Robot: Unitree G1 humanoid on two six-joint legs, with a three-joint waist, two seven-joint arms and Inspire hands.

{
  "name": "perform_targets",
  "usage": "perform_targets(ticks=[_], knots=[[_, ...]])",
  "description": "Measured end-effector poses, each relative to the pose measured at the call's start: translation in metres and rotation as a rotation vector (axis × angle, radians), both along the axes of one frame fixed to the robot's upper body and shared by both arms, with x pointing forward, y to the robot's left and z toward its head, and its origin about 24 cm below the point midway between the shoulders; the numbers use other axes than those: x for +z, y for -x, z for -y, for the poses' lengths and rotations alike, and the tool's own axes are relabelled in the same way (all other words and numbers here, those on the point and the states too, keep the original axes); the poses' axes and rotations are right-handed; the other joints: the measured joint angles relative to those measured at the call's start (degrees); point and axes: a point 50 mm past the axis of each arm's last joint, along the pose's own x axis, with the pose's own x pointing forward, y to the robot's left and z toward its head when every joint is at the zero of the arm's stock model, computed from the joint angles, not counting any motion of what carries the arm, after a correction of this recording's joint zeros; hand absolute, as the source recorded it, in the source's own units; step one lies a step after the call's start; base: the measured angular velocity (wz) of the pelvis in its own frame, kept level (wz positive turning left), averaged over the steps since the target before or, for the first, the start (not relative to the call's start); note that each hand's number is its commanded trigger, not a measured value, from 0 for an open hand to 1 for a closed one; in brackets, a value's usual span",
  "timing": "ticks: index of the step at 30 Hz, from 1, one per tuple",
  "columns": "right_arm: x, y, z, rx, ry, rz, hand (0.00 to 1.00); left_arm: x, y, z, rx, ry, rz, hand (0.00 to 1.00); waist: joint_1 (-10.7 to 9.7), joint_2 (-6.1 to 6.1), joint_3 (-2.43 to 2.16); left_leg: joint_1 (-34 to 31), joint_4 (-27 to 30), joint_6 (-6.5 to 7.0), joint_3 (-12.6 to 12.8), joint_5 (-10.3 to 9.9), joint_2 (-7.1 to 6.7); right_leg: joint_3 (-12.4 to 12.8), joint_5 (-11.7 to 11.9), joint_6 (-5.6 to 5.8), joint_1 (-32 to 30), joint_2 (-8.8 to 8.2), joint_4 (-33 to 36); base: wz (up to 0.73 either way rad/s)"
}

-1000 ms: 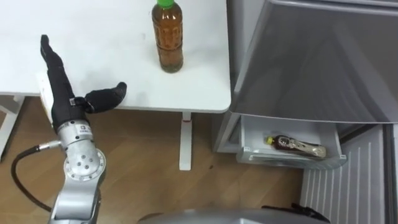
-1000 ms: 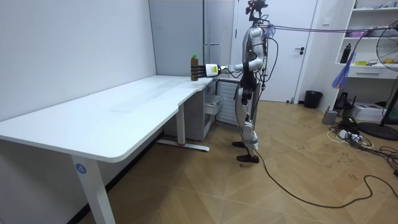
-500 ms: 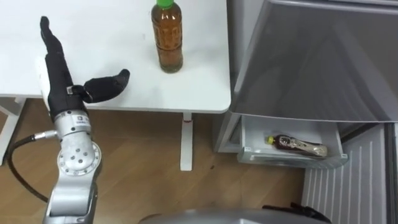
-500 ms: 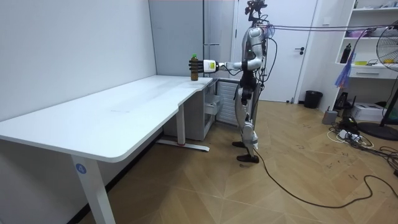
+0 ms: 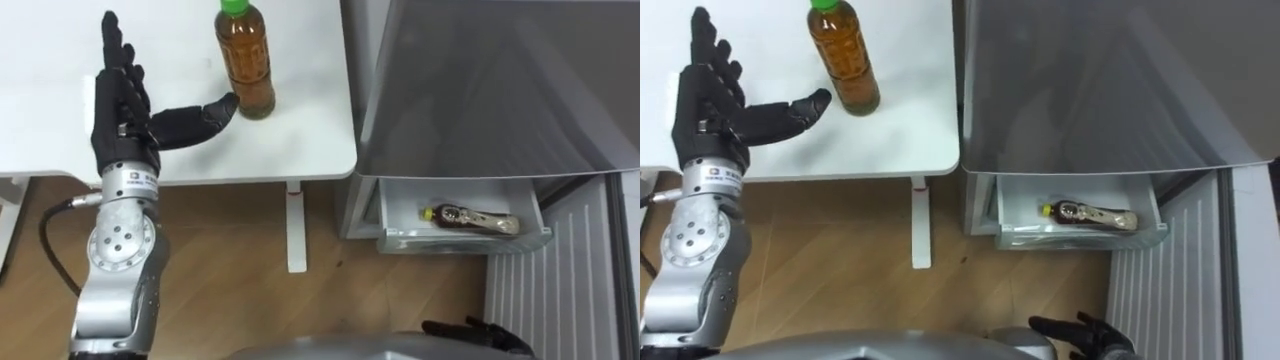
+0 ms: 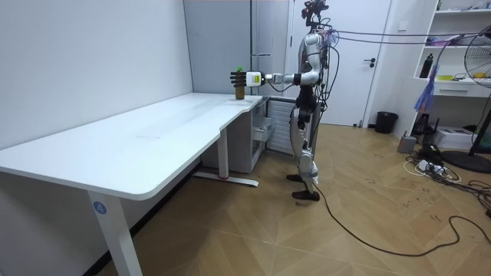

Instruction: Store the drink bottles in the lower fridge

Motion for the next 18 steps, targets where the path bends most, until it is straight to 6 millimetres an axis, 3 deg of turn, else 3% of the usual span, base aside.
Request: perform_targets(ticks=[11,18], knots=[[0.001,0.004,0.003,-0.05,-0.006,0.002,0.0,0.014,-0.014,0.001,-0.043,0.025,0.059,0.0,0.0,0.16,-0.08,1.08,-0.55,0.03,1.1,-0.03,0.1,0.32,0.0,0.0,0.01,0.06,0.75,-0.04],[0.0,0.012,0.005,-0.092,-0.002,-0.023,0.0,0.011,-0.016,-0.005,-0.03,0.052,0.027,0.0,-0.34,0.28,-0.15,1.88,-0.63,0.02,1.34,-0.02,0.13,0.38,0.01,-0.01,0.35,0.09,0.84,-0.01]])
